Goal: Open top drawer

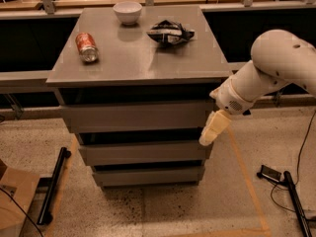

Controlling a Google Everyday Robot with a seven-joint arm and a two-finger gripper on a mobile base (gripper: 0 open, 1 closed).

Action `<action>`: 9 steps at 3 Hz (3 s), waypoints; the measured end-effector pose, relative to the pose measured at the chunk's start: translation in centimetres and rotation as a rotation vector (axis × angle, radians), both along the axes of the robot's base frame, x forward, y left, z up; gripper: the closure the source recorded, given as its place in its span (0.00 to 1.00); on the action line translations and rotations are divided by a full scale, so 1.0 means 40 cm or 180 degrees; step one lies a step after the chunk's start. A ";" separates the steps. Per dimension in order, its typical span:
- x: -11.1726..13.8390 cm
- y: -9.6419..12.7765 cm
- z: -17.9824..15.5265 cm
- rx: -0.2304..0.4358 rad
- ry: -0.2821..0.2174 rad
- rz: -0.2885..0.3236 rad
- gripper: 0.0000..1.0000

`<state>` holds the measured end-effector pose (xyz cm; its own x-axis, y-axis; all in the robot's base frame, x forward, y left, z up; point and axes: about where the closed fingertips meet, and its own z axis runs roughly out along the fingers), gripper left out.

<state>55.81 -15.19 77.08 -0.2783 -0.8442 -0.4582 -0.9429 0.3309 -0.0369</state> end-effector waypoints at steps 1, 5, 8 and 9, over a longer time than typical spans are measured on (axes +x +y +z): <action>0.054 0.014 -0.044 0.0071 -0.0093 -0.0011 0.00; 0.279 0.108 -0.257 0.0607 -0.0174 -0.0059 0.00; 0.278 0.108 -0.228 0.0609 -0.0172 -0.0060 0.64; 0.278 0.108 -0.220 0.0608 -0.0171 -0.0061 0.88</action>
Offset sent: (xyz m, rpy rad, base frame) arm 0.0859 0.0187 -0.0503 0.1004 -0.1018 0.0080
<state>66.94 -10.88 68.26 -0.2641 -0.7353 -0.6242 -0.9348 0.3544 -0.0219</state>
